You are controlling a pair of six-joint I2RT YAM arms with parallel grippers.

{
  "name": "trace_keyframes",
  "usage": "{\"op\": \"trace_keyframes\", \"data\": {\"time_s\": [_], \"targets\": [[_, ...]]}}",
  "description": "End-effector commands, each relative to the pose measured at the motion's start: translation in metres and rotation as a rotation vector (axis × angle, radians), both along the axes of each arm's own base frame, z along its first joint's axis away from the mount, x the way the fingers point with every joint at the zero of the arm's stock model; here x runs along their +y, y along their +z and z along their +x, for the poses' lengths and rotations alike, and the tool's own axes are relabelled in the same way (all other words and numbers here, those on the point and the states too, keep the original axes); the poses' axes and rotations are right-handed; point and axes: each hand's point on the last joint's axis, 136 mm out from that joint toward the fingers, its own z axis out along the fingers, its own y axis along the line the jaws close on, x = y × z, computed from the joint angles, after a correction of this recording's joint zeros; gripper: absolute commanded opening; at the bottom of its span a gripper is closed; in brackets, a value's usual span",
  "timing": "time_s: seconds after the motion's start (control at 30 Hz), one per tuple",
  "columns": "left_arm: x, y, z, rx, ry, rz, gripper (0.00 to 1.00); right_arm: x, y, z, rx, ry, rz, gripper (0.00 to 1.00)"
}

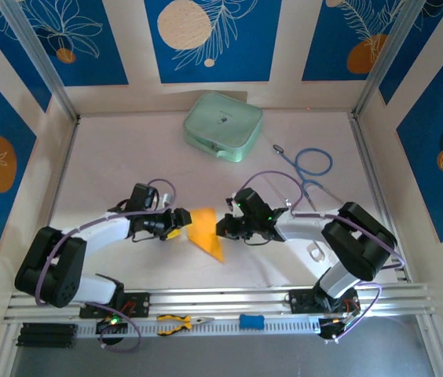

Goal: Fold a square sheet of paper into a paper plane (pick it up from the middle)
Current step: Third fold the triangle at the center of the table, then perform the fourth fold on the wing at the bottom-center of the table.

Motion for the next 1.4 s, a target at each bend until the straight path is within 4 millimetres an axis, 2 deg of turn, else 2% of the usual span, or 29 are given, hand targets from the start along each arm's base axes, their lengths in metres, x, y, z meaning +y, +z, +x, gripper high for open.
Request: {"op": "trace_keyframes", "data": {"time_s": [0.0, 0.63, 0.8, 1.03, 1.07, 1.13, 1.27, 1.33, 1.37], "targets": [[-0.005, 0.007, 0.009, -0.013, -0.015, -0.036, 0.68, 0.003, 0.016, -0.001, -0.032, 0.031, 0.07, 0.06], [-0.026, 0.006, 0.027, 0.0, -0.007, -0.162, 0.33, -0.018, 0.017, 0.0, -0.05, -0.019, 0.104, 0.06], [-0.031, 0.005, 0.031, 0.002, 0.0, -0.193, 0.31, -0.02, 0.016, -0.001, -0.04, -0.017, 0.101, 0.06], [-0.034, 0.004, 0.03, 0.018, 0.017, -0.241, 0.1, -0.027, 0.012, -0.003, -0.028, -0.023, 0.057, 0.09], [-0.034, 0.003, 0.029, 0.02, 0.02, -0.242, 0.09, -0.029, 0.012, -0.005, -0.028, -0.027, 0.042, 0.13], [-0.034, 0.005, 0.028, 0.019, 0.03, -0.246, 0.06, -0.034, 0.015, -0.007, -0.049, -0.048, 0.008, 0.34], [-0.033, 0.006, 0.024, 0.015, 0.057, -0.233, 0.01, -0.042, 0.027, -0.012, -0.108, -0.067, -0.045, 0.53], [-0.029, 0.005, 0.022, 0.009, 0.08, -0.217, 0.0, -0.047, 0.029, -0.017, -0.134, -0.068, -0.088, 0.67], [-0.028, 0.006, 0.021, 0.006, 0.084, -0.214, 0.0, -0.048, 0.03, -0.018, -0.148, -0.062, -0.101, 0.67]]}}
